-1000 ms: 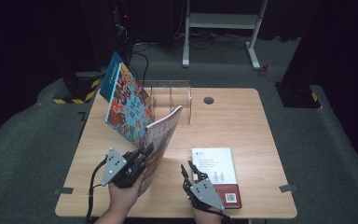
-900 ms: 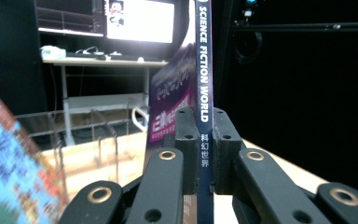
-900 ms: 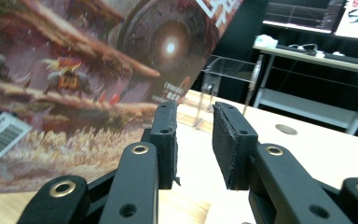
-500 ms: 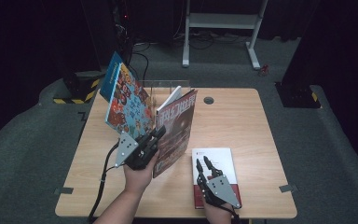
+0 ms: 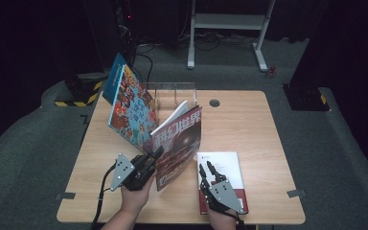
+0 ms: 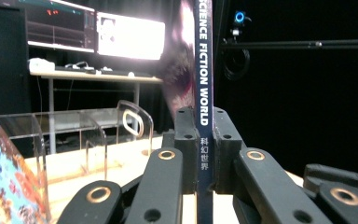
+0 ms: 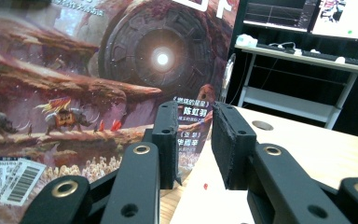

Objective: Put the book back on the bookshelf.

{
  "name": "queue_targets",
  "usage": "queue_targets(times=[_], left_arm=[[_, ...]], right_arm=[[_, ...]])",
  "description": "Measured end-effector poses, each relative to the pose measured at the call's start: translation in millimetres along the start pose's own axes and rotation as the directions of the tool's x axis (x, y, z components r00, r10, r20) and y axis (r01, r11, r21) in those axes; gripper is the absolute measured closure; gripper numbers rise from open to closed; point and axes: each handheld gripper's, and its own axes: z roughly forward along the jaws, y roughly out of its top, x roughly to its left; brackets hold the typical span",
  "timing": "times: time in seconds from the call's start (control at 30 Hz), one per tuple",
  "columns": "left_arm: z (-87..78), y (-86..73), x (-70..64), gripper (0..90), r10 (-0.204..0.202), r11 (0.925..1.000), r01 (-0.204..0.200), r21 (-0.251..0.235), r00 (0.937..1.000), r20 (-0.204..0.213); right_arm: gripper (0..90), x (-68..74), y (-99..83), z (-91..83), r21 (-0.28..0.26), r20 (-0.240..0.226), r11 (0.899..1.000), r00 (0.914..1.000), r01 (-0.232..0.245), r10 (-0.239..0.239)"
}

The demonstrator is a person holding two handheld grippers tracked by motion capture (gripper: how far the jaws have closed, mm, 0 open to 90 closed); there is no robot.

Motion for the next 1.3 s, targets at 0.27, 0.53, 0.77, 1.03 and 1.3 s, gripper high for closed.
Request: queue_targets(times=[0.27, 0.53, 0.77, 1.03, 1.3], left_arm=[[-16.4, -2.5, -0.7, 83.9, 0.026, 0.9987, -0.027, 0.044, 0.9993, 0.028], [-28.8, -3.7, 1.3, 83.8, -0.008, 0.9952, 0.004, 0.098, 0.9994, 0.034], [-32.1, 2.0, -0.7, 83.4, -0.001, 0.9901, -0.005, 0.14, 0.9992, 0.039], [-14.1, -1.8, -7.7, 62.0, 0.072, 0.9632, -0.074, 0.258, 0.9972, 0.02], [-1.2, -1.2, -14.6, 83.4, 0.118, 0.9561, -0.116, 0.269, 0.993, 0.007]], right_arm=[[71.5, 1.8, -0.7, 0.9, 0.002, -0.004, 1.0, 1.0, 0.002, -0.002], [71.4, 1.9, -0.8, 1.6, 0.005, -0.007, 1.0, 1.0, 0.0, 0.0], [71.4, 2.9, -0.8, 1.9, 0.007, -0.011, 1.0, 0.9999, 0.004, -0.004], [71.4, 2.9, -0.5, 1.4, 0.005, -0.01, 1.0, 0.9999, 0.003, -0.003], [71.4, 1.9, -0.6, 1.4, 0.006, -0.009, 1.0, 1.0, 0.002, -0.002]])
